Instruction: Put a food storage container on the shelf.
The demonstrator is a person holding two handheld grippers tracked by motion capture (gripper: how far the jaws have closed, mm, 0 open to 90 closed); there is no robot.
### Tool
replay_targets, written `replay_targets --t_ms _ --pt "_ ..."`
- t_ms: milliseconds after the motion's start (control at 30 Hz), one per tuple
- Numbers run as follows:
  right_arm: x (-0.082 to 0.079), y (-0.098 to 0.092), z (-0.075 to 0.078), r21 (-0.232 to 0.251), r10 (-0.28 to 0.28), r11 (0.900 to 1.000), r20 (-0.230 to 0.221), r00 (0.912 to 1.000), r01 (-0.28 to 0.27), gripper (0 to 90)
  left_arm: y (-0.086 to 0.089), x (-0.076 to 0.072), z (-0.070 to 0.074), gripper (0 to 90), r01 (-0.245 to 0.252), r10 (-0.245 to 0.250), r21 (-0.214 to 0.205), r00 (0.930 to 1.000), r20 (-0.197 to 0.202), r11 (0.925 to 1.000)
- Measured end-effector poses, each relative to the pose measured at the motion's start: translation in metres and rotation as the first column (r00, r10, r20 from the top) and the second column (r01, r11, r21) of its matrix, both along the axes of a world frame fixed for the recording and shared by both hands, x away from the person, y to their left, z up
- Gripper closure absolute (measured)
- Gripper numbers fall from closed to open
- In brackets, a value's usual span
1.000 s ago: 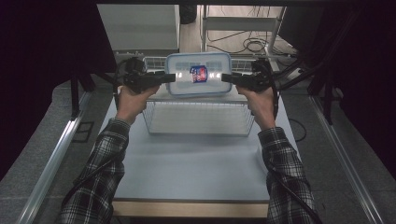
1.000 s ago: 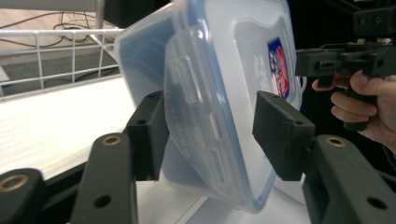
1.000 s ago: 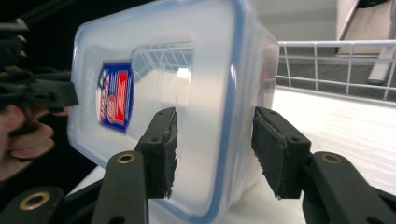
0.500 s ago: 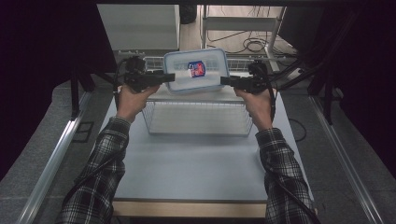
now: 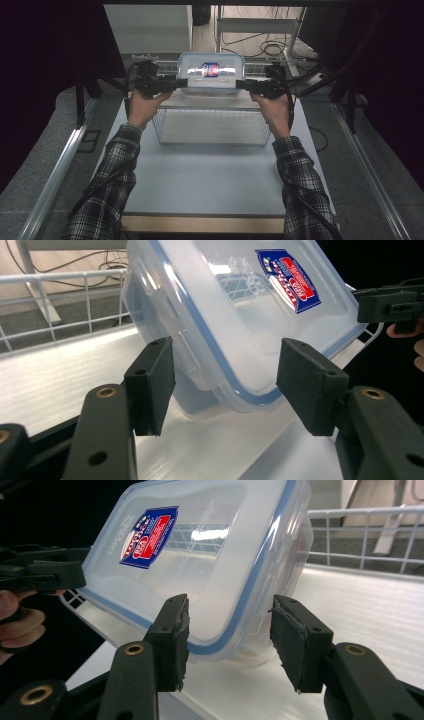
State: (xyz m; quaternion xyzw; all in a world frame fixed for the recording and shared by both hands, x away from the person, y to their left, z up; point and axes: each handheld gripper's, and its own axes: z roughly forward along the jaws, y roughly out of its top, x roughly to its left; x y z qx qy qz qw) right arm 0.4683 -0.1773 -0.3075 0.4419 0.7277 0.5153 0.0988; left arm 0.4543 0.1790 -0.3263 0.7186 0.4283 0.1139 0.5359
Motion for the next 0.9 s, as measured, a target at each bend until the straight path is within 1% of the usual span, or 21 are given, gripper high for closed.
replay_targets --t_ms 67,167,267,300,500,567,633,733,833,900 --pt "0.0 0.002 0.001 -0.014 -0.012 0.9998 0.015 0.9998 0.012 50.7 -0.001 0.001 0.0 39.6 -0.009 0.009 -0.003 1.0 0.004 1.0" --pt "0.001 0.004 0.003 -0.022 -0.028 0.9994 0.025 0.9993 0.028 51.8 -0.001 0.002 0.0 39.0 -0.023 0.023 -0.021 0.9997 0.003 0.9995" --pt "0.002 0.005 0.005 -0.032 -0.039 0.9987 0.032 0.9987 0.04 53.4 -0.002 0.004 -0.001 38.6 -0.034 0.034 -0.035 0.9994 -0.005 0.9988" --pt "0.002 0.006 0.006 -0.034 -0.041 0.9985 0.032 0.9987 0.042 55.2 -0.003 0.005 0.0 38.7 -0.036 0.036 -0.037 0.9993 -0.009 0.9987" --pt "0.005 0.003 0.009 -0.049 -0.049 0.9975 0.033 0.9982 0.051 56.7 -0.008 0.005 0.001 38.3 -0.046 0.044 -0.054 0.9984 -0.034 0.9975" --pt "0.005 0.0 0.01 -0.052 -0.056 0.997 0.034 0.9978 0.058 57.2 -0.011 0.004 0.002 38.1 -0.039 0.037 -0.056 0.9985 -0.04 0.9977" --pt "0.005 -0.003 0.011 -0.05 -0.054 0.9973 0.025 0.9983 0.055 57.3 -0.012 0.002 0.004 38.2 -0.031 0.029 -0.039 0.9989 -0.037 0.9988" --pt "0.003 -0.004 0.011 -0.046 -0.05 0.9977 0.02 0.9986 0.051 57.4 -0.01 0.001 0.004 39.9 -0.02 0.019 -0.031 0.9993 -0.032 0.9993" --pt "0.0 -0.003 0.011 -0.047 -0.049 0.9977 0.02 0.9986 0.049 57.3 -0.007 0.0 0.003 40.2 -0.01 0.009 -0.044 0.9993 -0.037 0.999" --pt "-0.002 -0.002 0.011 -0.05 -0.043 0.9978 0.023 0.9988 0.044 57.3 -0.005 -0.001 0.003 40.3 -0.006 0.004 -0.043 0.9993 -0.036 0.999"
